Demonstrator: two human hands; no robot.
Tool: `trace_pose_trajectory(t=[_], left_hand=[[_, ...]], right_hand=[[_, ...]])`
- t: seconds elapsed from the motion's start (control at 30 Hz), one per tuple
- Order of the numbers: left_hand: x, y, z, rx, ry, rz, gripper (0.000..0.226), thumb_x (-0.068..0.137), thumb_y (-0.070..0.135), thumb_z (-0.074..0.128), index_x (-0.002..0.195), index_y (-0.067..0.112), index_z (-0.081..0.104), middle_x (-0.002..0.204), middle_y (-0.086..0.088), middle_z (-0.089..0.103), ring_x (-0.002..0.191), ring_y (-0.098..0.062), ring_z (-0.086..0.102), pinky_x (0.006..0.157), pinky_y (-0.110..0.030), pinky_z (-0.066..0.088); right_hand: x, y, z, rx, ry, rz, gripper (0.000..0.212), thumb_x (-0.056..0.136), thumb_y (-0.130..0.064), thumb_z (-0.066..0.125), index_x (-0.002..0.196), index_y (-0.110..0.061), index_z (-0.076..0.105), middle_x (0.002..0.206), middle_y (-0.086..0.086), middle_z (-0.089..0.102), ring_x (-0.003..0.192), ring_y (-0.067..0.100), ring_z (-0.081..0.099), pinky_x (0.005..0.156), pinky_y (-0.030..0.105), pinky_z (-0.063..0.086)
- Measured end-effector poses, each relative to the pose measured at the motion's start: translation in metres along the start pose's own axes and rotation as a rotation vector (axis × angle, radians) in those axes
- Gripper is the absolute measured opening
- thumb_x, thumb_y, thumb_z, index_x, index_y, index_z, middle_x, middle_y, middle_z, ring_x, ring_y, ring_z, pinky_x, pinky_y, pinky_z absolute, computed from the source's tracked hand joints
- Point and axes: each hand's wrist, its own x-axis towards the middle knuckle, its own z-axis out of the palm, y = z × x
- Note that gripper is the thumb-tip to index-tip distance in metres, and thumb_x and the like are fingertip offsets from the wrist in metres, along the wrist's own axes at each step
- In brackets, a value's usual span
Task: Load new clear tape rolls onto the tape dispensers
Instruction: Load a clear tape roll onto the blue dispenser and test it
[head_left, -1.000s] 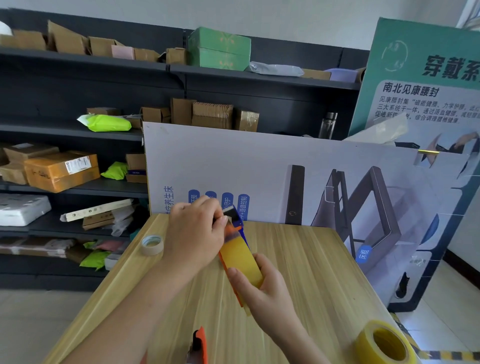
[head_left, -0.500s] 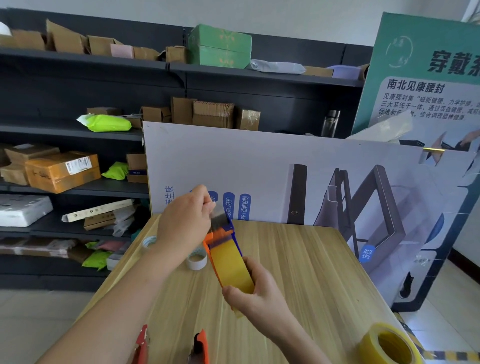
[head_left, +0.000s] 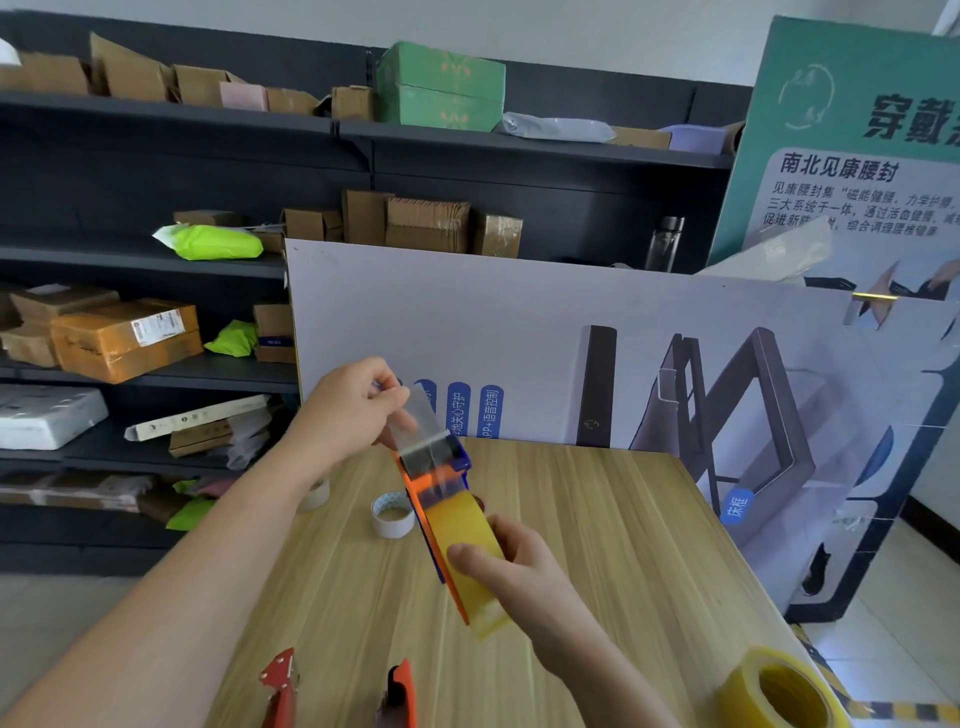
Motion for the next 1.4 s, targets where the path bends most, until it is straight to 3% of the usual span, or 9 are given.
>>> trace_pose_trajectory(t=[0.2,0.33,0.47,0.6,0.67,0.83,0.97,1.2,1.4], left_hand=[[0.000,0.007,0.003,0.028,-0.052,0.031,0.018,0.099,0.022,0.046,0.084,0.013,0.050,0.070,-0.005,0.073,0.056,-0.022,0.070,0.070,-0.046,0.057],[0.005,0.006,-0.004,0.119,0.118,0.084,0.019,0.099,0.023,0.043,0.083,0.014,0.048,0.067,0.001,0.069,0.057,-0.007,0.066,0.060,-0.032,0.051],[0.009,0.003,-0.010,0.180,0.236,0.153,0.018,0.098,0.024,0.044,0.082,0.018,0.047,0.068,0.002,0.069,0.061,-0.016,0.066,0.062,-0.035,0.052],[0.009,0.009,-0.009,0.186,0.189,0.222,0.018,0.097,0.021,0.048,0.080,0.016,0.050,0.064,0.001,0.068,0.057,-0.017,0.065,0.063,-0.038,0.055],[0.012,0.005,-0.015,0.176,0.240,0.192,0.017,0.096,0.020,0.049,0.081,0.013,0.052,0.064,0.001,0.068,0.057,-0.016,0.065,0.064,-0.036,0.055],[0.017,-0.003,-0.021,0.183,0.305,0.139,0.016,0.096,0.020,0.049,0.082,0.013,0.053,0.066,0.002,0.069,0.058,-0.017,0.066,0.064,-0.035,0.055],[0.020,-0.002,-0.017,0.200,0.293,0.163,0.016,0.095,0.019,0.050,0.081,0.013,0.053,0.066,0.002,0.069,0.055,-0.015,0.064,0.060,-0.030,0.050],[0.028,-0.007,-0.025,0.234,0.361,0.137,0.016,0.096,0.022,0.051,0.081,0.014,0.054,0.070,0.001,0.069,0.059,-0.014,0.064,0.067,-0.036,0.055],[0.037,-0.009,-0.026,0.263,0.402,0.135,0.016,0.095,0.024,0.051,0.082,0.016,0.055,0.071,0.001,0.068,0.064,-0.020,0.065,0.070,-0.042,0.057]], right_hand=[[0.005,-0.001,0.003,0.074,0.142,0.082,0.023,0.085,-0.051,0.063,0.084,-0.028,0.064,0.086,-0.006,0.070,0.083,0.011,0.066,0.079,0.029,0.052],[0.003,-0.003,0.003,0.062,0.044,0.025,0.022,0.082,-0.044,0.069,0.084,-0.022,0.066,0.078,-0.005,0.068,0.070,0.008,0.064,0.071,0.025,0.053],[0.005,-0.004,0.004,-0.014,-0.040,0.055,0.048,0.064,-0.045,0.065,0.101,-0.014,0.064,0.089,0.001,0.062,0.082,0.015,0.060,0.077,0.032,0.048],[0.004,-0.002,0.009,0.058,0.058,0.110,0.038,0.083,-0.057,0.060,0.093,-0.022,0.068,0.082,-0.006,0.069,0.075,0.008,0.065,0.072,0.024,0.050],[0.003,-0.001,0.008,0.041,0.064,0.088,0.032,0.089,-0.050,0.059,0.094,-0.021,0.069,0.082,-0.006,0.070,0.072,0.006,0.066,0.068,0.021,0.051],[0.003,-0.002,0.011,0.029,-0.001,0.112,0.047,0.069,-0.044,0.061,0.099,-0.008,0.063,0.082,0.001,0.060,0.077,0.015,0.057,0.074,0.031,0.044],[0.004,0.002,0.016,0.060,0.049,0.167,0.054,0.083,-0.060,0.060,0.093,-0.007,0.065,0.084,0.004,0.068,0.079,0.014,0.061,0.083,0.036,0.052],[0.002,-0.001,0.017,0.061,0.010,0.144,0.047,0.072,-0.043,0.058,0.101,-0.006,0.064,0.083,0.001,0.059,0.075,0.014,0.056,0.070,0.026,0.045],[0.001,0.007,0.018,0.082,0.113,0.178,0.032,0.085,-0.053,0.062,0.090,-0.022,0.067,0.091,0.000,0.073,0.088,0.016,0.069,0.083,0.032,0.055]])
